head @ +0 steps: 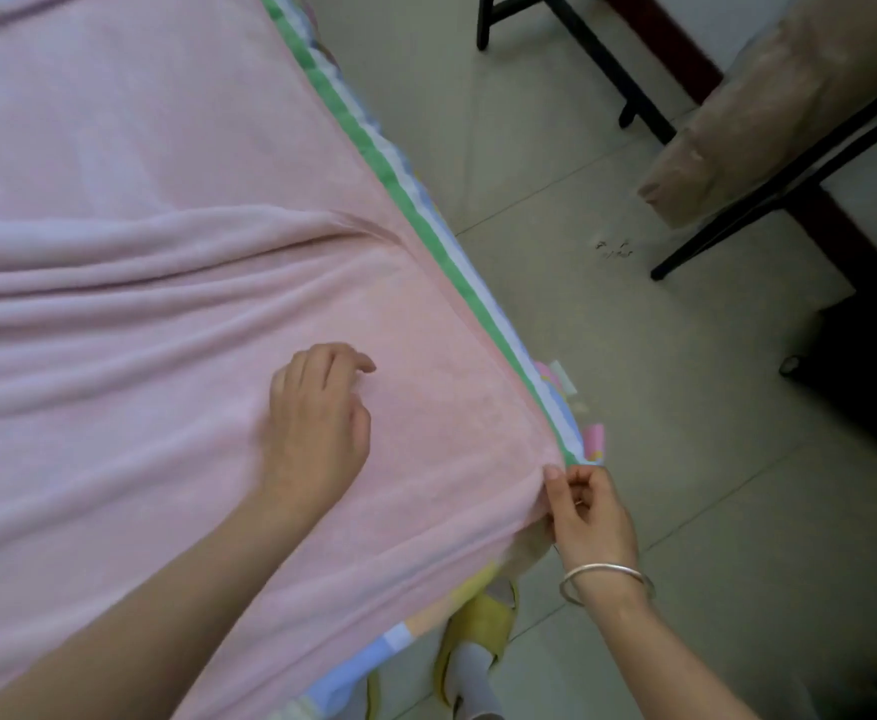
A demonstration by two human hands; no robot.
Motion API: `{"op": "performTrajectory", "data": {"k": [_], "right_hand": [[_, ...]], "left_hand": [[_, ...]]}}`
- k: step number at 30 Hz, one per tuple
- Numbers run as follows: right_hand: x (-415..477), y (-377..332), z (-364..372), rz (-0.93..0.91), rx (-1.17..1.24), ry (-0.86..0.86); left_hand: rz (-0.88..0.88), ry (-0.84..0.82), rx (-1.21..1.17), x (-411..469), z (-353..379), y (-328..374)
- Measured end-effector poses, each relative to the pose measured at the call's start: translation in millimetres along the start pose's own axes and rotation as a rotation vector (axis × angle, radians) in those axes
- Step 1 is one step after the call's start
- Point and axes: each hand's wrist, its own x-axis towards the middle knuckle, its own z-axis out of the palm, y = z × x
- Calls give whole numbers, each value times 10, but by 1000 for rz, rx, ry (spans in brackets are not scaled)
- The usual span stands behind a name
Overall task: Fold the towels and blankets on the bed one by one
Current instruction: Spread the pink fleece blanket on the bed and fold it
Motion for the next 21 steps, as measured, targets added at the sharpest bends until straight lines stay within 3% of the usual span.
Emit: {"op": "performTrajectory", "data": {"k": [5,10,12,21], "right_hand": [[-353,53,151,159,104,-121],[-822,56,388,293,281,-326],[-902,47,447,312,333,-332],[-1144,-31,730,244,398,-313]], "left_hand": [[-235,-37,39,-1042,-162,-344],[-510,43,78,-1897,-378,-501],[-569,68,109,-2209,-428,-496],[-303,-59,163,-2962,-525,-722]]}}
